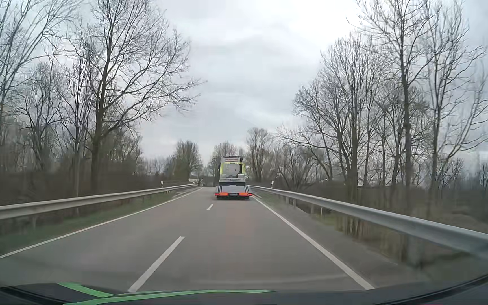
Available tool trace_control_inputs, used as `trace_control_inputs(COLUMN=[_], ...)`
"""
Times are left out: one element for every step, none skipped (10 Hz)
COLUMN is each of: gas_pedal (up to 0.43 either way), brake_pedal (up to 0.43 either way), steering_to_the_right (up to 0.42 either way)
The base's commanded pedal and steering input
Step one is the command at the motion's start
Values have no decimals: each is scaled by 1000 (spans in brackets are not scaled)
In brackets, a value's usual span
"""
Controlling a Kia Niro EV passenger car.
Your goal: Follow the waypoints while adhering to traffic rules and regulations
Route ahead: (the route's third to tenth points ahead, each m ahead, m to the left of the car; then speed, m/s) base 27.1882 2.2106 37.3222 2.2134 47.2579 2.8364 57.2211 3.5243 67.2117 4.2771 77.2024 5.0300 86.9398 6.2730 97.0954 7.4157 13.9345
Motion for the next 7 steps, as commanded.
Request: trace_control_inputs(gas_pedal=[98, 110, 110, 110, 110, 118, 118], brake_pedal=[0, 0, 0, 0, 0, 0, 0], steering_to_the_right=[-8, -7, -8, -7, -7, -7, -7])
